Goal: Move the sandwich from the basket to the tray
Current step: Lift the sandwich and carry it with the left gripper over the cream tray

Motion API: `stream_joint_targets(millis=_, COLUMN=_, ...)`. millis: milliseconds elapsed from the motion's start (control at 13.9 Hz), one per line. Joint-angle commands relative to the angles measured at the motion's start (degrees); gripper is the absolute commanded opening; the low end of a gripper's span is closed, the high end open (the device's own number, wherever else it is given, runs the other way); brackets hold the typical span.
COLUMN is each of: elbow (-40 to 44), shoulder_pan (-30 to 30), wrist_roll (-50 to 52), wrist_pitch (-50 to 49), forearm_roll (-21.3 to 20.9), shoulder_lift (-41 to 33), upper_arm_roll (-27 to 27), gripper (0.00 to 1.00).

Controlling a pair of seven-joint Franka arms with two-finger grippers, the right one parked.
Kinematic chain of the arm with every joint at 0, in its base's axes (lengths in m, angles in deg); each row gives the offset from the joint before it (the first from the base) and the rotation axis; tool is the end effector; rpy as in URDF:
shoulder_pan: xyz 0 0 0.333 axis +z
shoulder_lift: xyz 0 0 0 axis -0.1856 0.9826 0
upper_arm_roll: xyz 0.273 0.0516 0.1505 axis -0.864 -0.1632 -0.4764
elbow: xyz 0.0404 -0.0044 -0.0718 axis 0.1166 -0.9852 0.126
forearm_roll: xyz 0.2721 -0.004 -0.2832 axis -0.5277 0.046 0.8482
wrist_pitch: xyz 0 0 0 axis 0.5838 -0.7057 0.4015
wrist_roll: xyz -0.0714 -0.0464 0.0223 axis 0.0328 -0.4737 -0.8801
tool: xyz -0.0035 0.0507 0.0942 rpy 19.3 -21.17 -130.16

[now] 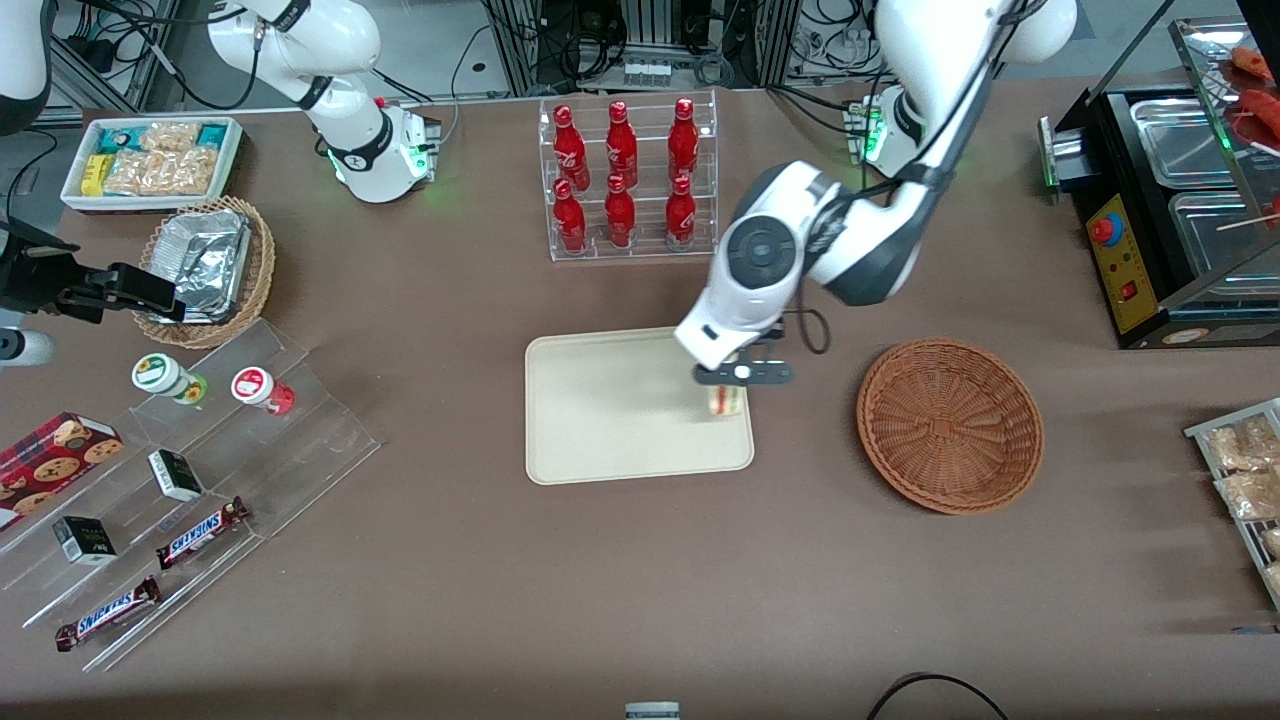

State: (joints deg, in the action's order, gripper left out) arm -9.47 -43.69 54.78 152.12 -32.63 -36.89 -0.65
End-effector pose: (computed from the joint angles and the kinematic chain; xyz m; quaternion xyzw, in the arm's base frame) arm 0.4970 -0.4191 0.3395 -0.9965 0.0108 0.0824 0.0022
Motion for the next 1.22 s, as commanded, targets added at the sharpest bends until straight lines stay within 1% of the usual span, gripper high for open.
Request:
stream_joint_targets(millis=0, elbow=7.26, shoulder_pan=-3.46, wrist_roll=5.09, wrist_pitch=-1.12, forearm_roll=0.71, shoulder_lift=6.26, upper_arm_roll=-0.73, gripper=0.00)
stream_joint_targets(millis=216, elbow=12.36, shoulder_pan=-6.02, wrist_roll=9.33, wrist_pitch=-0.95, forearm_roll=0.53, shoulder_lift=11.88, upper_arm_roll=-0.82, gripper=0.00)
stream_joint_targets(millis=432, elbow=15.09, shoulder_pan=-6.99, wrist_roll=12.58, wrist_pitch=1.59, forearm_roll=0.62, shoulder_lift=15.23, upper_arm_roll=-0.82, gripper=0.00)
stream_joint_targets(millis=720, elbow=16.41, shoulder_pan=-7.34, wrist_roll=13.46, wrist_pitch=4.85, forearm_roll=0.62, shoulder_lift=17.87, upper_arm_roll=-0.82, gripper=0.00)
stream_joint_targets(millis=1152, elbow=17.47, shoulder_pan=-7.25, wrist_roll=13.82, wrist_pitch=6.52, forearm_roll=0.62, shoulder_lift=20.16, upper_arm_roll=-0.82, gripper=0.00)
